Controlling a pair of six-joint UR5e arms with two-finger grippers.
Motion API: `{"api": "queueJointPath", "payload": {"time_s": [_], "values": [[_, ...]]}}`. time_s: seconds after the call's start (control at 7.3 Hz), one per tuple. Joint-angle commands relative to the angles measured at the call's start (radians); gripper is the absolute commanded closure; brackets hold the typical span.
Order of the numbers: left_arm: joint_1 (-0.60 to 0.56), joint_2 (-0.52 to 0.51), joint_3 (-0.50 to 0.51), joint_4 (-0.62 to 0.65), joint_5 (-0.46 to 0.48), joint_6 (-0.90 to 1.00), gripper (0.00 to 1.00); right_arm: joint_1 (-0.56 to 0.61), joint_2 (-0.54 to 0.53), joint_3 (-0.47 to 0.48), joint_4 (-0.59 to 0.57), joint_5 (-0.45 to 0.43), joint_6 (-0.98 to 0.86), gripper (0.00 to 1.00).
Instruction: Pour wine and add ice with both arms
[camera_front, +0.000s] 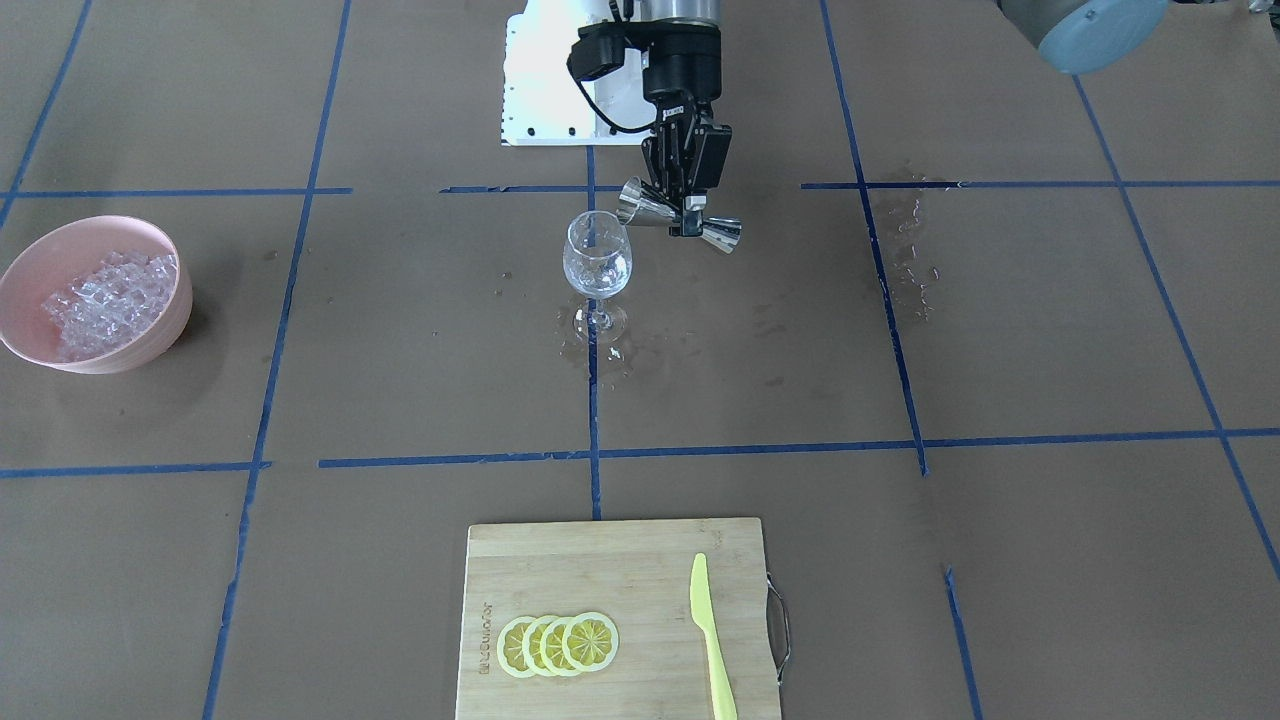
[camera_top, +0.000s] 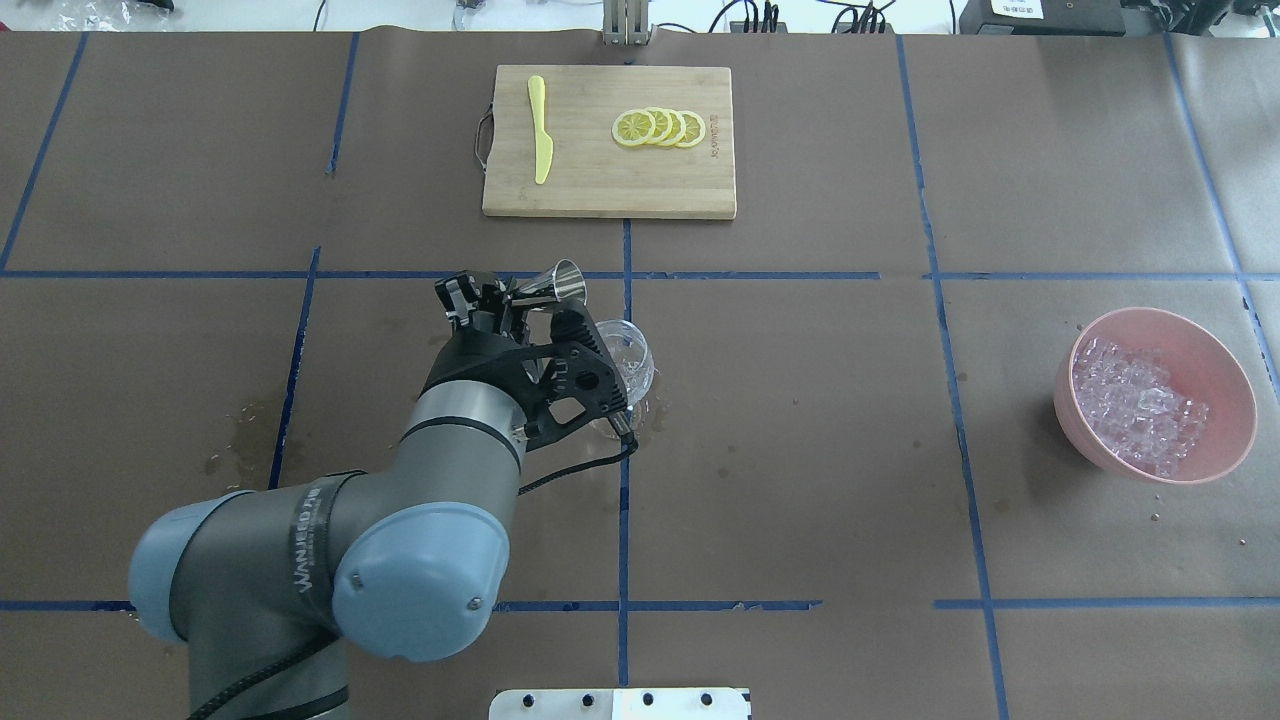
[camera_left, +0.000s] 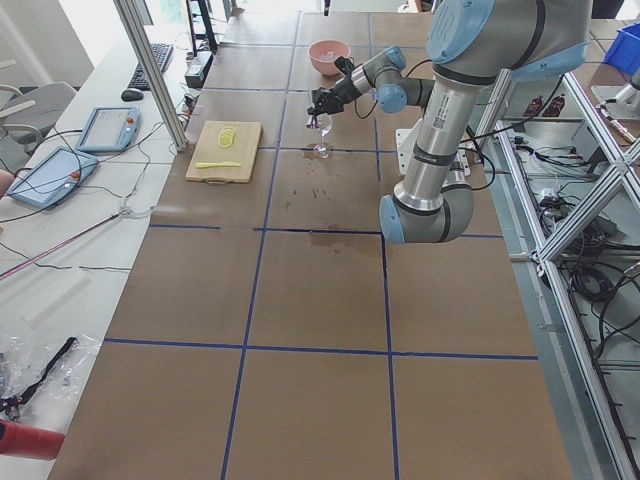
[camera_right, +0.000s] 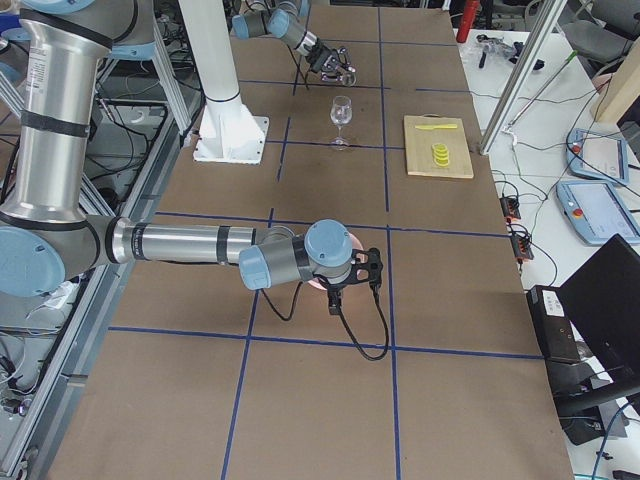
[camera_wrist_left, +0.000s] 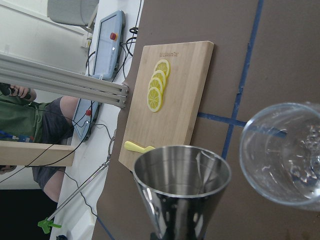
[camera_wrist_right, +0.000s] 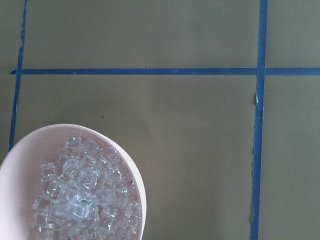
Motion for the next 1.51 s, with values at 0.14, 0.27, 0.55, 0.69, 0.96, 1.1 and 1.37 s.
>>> {"api": "queueJointPath", "payload": {"time_s": [0.14, 0.27, 0.55, 0.69, 0.96, 1.1, 1.37], "values": [[-0.008, 0.237, -0.016, -0.353, -0.004, -0.250, 1.00, -0.004, 0.021, -0.004, -0.001, -0.002, 0.002, 0.00], [-0.008, 0.355, -0.010, -0.462, -0.002, -0.363, 1.00, -0.006, 0.025, -0.005, -0.001, -0.002, 0.003, 0.00], [-0.008, 0.608, 0.104, -1.055, 0.005, -0.425, 1.00, -0.006, 0.026, -0.005, -0.001, -0.002, 0.003, 0.00], [-0.008, 0.695, 0.249, -1.418, 0.007, -0.433, 1.00, -0.006, 0.026, -0.004, -0.001, -0.003, 0.003, 0.00], [-0.008, 0.781, 0.420, -1.742, 0.066, -0.433, 1.00, -0.006, 0.026, -0.001, 0.000, -0.002, 0.003, 0.00], [-0.005, 0.781, 0.476, -1.750, 0.105, -0.494, 1.00, -0.006, 0.028, -0.001, 0.000, -0.002, 0.003, 0.00], [0.009, 0.778, 0.528, -1.721, 0.145, -0.678, 1.00, -0.006, 0.028, 0.001, 0.000, -0.002, 0.003, 0.00]]}}
